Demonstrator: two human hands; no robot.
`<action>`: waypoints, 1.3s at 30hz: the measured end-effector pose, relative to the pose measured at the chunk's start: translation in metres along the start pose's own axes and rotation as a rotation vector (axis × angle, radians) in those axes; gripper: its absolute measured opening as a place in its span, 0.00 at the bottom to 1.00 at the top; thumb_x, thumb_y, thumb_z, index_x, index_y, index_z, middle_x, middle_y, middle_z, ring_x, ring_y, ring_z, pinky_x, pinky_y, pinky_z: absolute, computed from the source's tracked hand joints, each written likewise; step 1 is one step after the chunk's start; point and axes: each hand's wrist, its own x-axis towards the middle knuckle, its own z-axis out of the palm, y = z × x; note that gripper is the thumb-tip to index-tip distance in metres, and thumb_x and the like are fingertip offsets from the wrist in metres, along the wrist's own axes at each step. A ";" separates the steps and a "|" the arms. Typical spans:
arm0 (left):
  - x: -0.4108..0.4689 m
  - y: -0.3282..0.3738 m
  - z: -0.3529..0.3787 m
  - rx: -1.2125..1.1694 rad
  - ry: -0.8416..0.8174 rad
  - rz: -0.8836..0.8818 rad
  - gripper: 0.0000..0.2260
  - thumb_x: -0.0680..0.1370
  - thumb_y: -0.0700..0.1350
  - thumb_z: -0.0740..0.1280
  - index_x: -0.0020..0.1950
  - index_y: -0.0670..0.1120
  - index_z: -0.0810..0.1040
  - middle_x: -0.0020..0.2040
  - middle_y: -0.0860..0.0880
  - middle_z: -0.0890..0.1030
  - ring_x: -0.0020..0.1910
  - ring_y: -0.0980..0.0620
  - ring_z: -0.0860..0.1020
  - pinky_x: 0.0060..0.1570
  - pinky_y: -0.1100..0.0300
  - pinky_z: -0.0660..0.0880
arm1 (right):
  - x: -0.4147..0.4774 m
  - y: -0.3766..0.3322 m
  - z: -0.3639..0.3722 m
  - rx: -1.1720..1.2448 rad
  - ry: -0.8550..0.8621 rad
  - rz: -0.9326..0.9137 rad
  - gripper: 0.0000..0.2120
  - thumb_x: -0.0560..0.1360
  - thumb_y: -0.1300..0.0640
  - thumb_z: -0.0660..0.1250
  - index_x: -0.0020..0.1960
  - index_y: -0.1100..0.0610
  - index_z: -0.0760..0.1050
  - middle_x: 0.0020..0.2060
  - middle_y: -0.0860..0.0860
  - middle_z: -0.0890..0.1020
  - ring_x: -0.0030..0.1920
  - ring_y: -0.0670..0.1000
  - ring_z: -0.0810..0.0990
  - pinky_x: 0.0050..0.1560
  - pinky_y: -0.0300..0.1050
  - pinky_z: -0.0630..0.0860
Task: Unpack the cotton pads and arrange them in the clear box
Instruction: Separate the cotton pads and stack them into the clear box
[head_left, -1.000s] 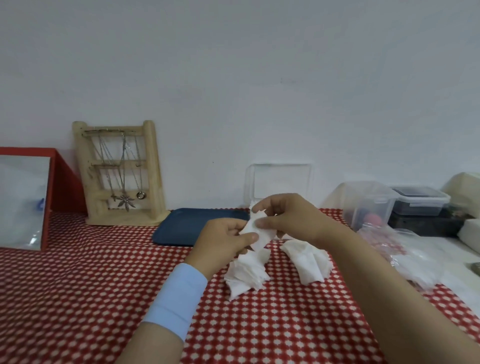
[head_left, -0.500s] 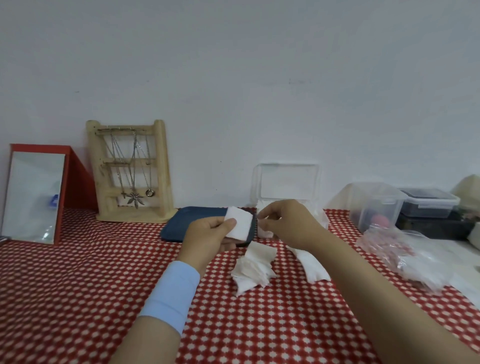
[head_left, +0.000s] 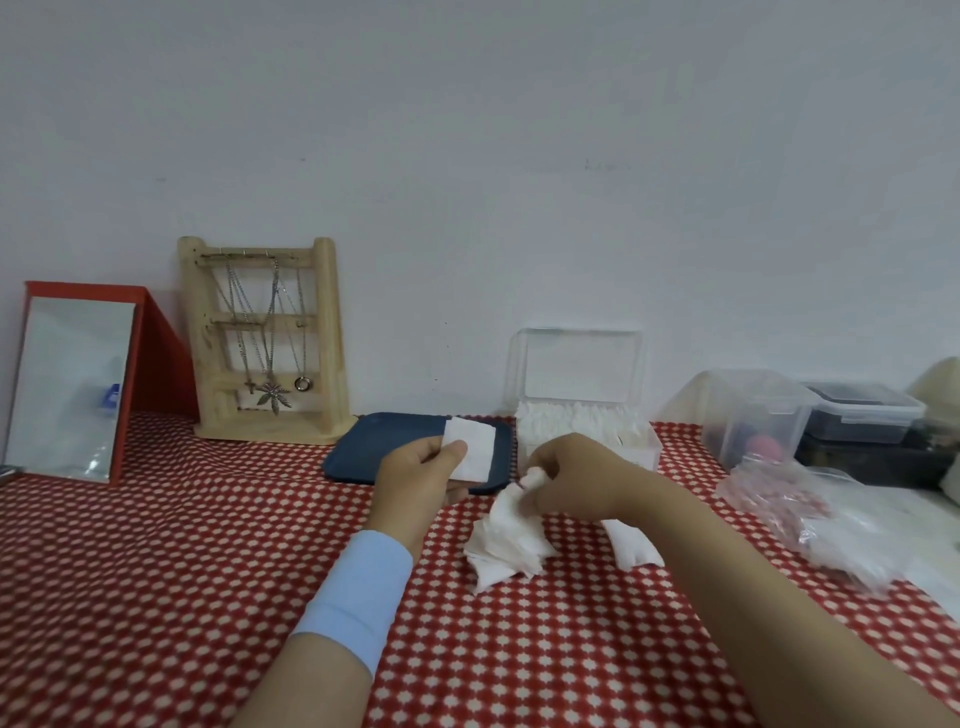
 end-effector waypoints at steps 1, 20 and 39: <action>-0.001 0.000 0.000 0.001 -0.001 0.001 0.07 0.82 0.42 0.68 0.46 0.51 0.82 0.47 0.51 0.86 0.47 0.51 0.86 0.36 0.65 0.80 | -0.001 0.000 -0.004 0.051 -0.001 -0.001 0.09 0.69 0.54 0.78 0.44 0.58 0.82 0.41 0.49 0.82 0.41 0.48 0.79 0.46 0.43 0.77; -0.004 0.002 0.005 0.117 0.014 0.081 0.10 0.82 0.43 0.66 0.43 0.52 0.81 0.47 0.49 0.85 0.41 0.51 0.81 0.37 0.63 0.79 | -0.013 -0.006 -0.032 0.458 -0.031 0.128 0.17 0.79 0.64 0.57 0.59 0.49 0.77 0.59 0.54 0.79 0.51 0.52 0.75 0.49 0.43 0.72; -0.013 0.010 0.014 -0.151 -0.200 -0.036 0.08 0.79 0.42 0.72 0.57 0.43 0.83 0.50 0.45 0.88 0.49 0.48 0.87 0.46 0.57 0.83 | -0.003 -0.018 0.002 0.694 0.203 -0.117 0.21 0.74 0.64 0.75 0.65 0.53 0.80 0.53 0.53 0.84 0.53 0.54 0.85 0.57 0.52 0.83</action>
